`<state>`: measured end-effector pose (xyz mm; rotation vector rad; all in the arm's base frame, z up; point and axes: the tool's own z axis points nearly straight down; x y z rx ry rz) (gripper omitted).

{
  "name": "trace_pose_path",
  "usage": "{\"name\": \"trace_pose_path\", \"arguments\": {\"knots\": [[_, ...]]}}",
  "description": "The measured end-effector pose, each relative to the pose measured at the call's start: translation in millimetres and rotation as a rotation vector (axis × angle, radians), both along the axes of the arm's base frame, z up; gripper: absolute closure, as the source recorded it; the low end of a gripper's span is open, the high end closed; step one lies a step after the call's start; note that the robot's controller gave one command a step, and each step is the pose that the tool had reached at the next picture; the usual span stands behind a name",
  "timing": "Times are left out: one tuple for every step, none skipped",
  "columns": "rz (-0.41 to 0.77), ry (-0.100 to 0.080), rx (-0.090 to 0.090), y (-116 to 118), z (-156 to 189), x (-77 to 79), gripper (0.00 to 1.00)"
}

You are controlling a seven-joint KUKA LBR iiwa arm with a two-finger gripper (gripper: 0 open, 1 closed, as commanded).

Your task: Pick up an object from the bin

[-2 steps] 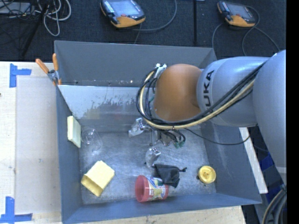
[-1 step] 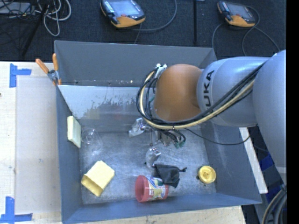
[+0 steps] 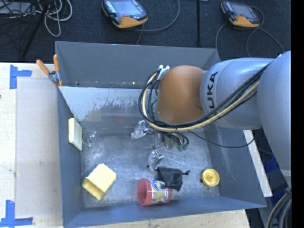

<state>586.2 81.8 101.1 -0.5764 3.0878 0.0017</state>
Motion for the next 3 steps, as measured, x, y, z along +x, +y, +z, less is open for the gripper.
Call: {"name": "trace_pose_path", "arguments": {"knots": [[0.227, -0.002, 0.000, -3.2, -14.9, 5.2, 0.00], [0.327, 0.004, 0.001, -44.9, -0.9, -25.7, 0.00], [0.082, 0.002, -0.002, -62.7, 6.0, -36.2, 0.00]]}}
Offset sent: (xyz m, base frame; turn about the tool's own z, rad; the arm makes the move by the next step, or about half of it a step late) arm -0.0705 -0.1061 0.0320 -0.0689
